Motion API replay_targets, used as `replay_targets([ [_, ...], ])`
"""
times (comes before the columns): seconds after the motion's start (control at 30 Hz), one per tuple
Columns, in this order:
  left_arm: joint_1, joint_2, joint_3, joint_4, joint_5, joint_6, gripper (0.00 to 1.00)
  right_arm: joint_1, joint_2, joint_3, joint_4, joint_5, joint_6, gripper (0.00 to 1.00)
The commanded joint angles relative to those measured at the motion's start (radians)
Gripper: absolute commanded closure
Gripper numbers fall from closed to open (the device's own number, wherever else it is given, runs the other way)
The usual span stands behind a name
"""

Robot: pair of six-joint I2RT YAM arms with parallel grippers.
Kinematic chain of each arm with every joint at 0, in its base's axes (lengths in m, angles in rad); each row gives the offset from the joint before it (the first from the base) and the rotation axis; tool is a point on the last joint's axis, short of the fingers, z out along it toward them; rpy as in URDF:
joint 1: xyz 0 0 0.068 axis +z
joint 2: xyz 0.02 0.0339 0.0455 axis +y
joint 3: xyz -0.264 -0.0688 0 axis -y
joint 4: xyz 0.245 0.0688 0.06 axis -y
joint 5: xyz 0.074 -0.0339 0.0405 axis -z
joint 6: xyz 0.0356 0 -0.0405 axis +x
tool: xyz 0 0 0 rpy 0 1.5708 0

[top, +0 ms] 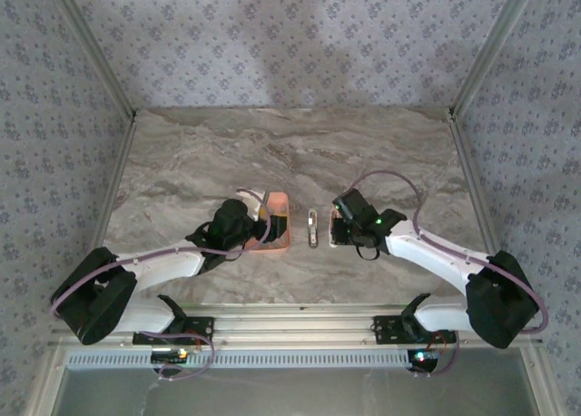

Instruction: Load the staples into the stapler

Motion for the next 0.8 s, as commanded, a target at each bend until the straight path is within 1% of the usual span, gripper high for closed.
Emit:
replay_targets([
  [0.0, -0.008, 0.01, 0.026, 0.029, -0.01, -0.005, 0.24, -0.013, 0.005, -0.004, 0.034, 0.011, 0.005, 0.82],
  [0.3, -0.007, 0.015, 0.018, 0.025, -0.035, -0.015, 0.24, 0.01, 0.05, 0.003, 0.096, 0.053, 0.007, 0.82],
  [0.5, -0.007, 0.013, 0.018, 0.022, -0.043, -0.015, 0.24, 0.035, 0.072, -0.006, 0.152, 0.084, 0.048, 0.82],
  [0.77, -0.007, 0.015, 0.02, 0.021, -0.05, -0.008, 0.24, 0.045, 0.1, -0.014, 0.151, 0.113, 0.073, 0.82],
])
